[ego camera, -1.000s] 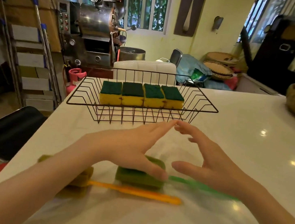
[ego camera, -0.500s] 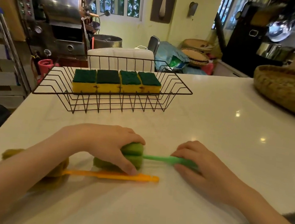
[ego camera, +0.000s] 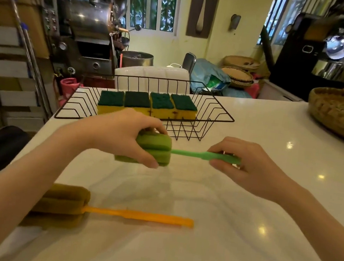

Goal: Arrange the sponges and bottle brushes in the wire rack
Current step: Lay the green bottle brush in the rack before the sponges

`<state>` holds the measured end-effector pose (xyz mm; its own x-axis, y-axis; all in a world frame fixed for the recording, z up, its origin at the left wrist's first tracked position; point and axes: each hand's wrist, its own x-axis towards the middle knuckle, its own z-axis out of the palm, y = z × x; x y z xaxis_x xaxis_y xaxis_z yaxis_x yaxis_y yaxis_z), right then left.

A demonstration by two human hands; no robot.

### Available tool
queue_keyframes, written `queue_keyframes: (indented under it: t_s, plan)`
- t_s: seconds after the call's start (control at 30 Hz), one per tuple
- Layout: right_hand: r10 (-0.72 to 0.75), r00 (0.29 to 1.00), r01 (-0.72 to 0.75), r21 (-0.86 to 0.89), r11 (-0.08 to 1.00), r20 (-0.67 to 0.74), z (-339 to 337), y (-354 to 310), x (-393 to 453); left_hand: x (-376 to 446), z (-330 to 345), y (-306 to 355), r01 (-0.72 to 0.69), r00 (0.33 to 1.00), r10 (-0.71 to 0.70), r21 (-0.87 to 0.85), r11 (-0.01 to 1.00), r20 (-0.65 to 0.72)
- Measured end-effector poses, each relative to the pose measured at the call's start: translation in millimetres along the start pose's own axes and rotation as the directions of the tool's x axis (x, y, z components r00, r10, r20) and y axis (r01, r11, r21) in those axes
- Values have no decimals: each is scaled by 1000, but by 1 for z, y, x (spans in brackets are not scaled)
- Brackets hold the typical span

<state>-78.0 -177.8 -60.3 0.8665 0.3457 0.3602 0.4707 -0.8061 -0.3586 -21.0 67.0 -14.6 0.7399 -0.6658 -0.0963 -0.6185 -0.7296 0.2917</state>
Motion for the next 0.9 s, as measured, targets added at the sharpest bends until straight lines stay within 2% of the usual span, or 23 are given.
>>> queue_keyframes:
  t_s: [0.23, 0.33, 0.4, 0.47, 0.6, 0.77, 0.9]
  plan:
    - [-105, 990, 98, -80, 992, -94, -14, -4, 64, -2, -30, -22, 14, 946, -22, -26, 1000, -323]
    - [-126, 986, 118, -78, 990, -109, -11, -3, 92, 4, -33, -34, 118, 901, -49, 134, 984, -430]
    - [-125, 986, 122, -34, 992, -109, -6, 0, 109, 8, -34, -43, 229, 866, -66, 276, 933, -495]
    - [-120, 987, 121, 7, 993, -103, 2, 3, 126, 12, -36, -51, 293, 841, -94, 302, 907, -533]
    - [-95, 994, 101, 111, 989, -58, 17, 8, 159, 21, -43, -69, 332, 816, -160, 224, 916, -555]
    - [-15, 999, 8, 253, 968, 28, 37, 18, 190, 34, -44, -94, 404, 828, -282, 166, 900, -485]
    - [-57, 984, 33, 142, 989, 171, 44, 23, 206, 43, -41, -113, 426, 848, -330, 162, 890, -415]
